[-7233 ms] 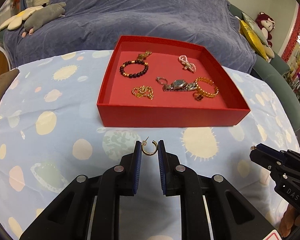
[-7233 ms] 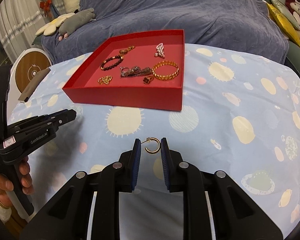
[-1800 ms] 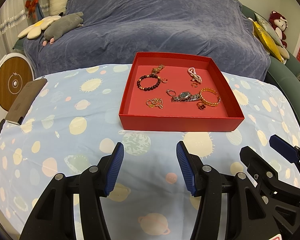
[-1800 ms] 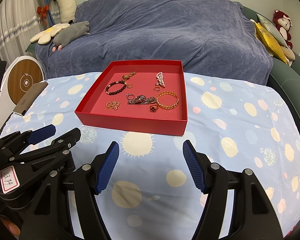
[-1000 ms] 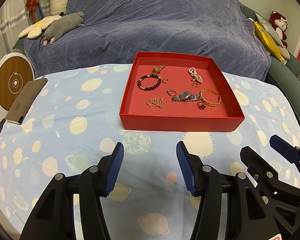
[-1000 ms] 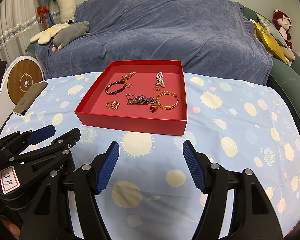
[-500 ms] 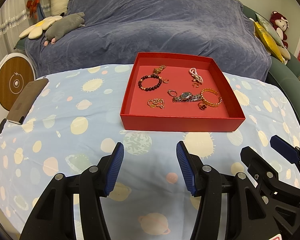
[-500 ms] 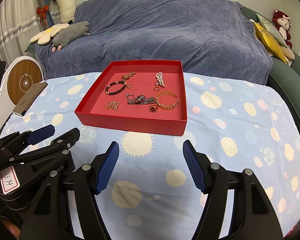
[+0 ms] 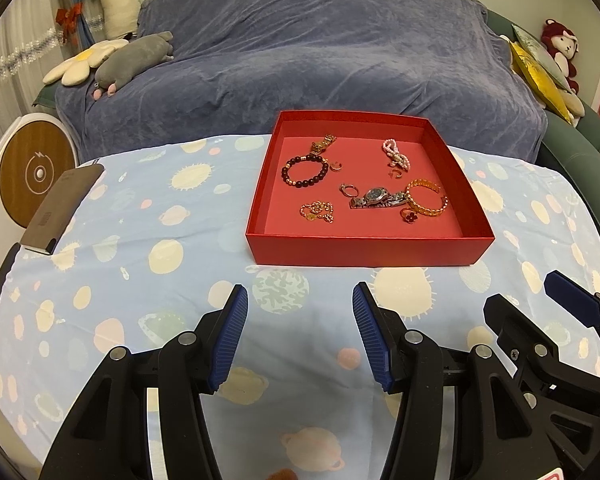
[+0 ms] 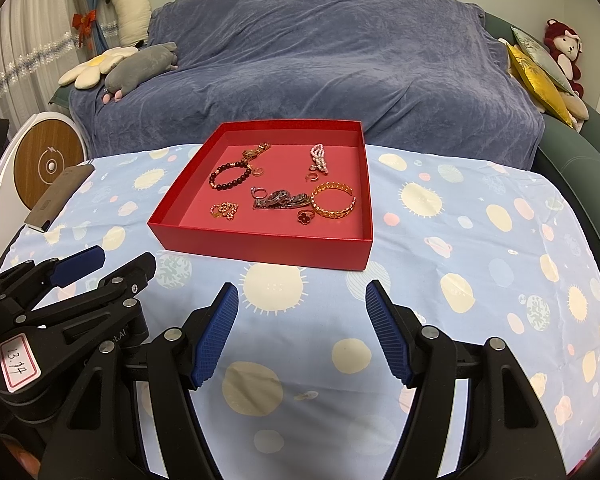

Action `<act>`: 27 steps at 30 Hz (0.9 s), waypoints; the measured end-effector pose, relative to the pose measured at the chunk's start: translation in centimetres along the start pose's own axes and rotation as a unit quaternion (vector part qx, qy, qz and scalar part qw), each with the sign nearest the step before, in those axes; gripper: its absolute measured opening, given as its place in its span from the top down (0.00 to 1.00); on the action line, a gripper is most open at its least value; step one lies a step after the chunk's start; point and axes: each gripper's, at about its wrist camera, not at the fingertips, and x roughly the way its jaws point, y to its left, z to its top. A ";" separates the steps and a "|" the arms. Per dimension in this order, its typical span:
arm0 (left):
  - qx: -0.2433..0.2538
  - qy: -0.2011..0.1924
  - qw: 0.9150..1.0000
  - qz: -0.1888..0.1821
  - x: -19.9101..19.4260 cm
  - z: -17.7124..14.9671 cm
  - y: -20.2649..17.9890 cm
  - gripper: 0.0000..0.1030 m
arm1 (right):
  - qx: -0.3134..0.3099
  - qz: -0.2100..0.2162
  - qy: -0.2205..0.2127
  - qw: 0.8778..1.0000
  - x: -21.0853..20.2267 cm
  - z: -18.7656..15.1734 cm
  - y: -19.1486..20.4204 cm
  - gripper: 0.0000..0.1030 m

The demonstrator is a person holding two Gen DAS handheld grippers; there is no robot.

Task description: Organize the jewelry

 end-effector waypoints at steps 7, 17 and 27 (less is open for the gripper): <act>0.001 -0.004 1.000 0.015 -0.3 0.1 0.0 0.44 | 0.000 0.000 0.000 1.000 0.0 0.0 0.0 0.38; 0.001 -0.003 1.000 0.012 -0.3 0.1 -0.1 0.44 | 0.000 0.000 0.000 1.000 0.0 0.0 0.0 0.38; -0.009 -0.017 1.000 0.021 -0.8 0.2 0.2 0.43 | -0.001 0.001 -0.002 1.000 0.0 0.2 -0.2 0.37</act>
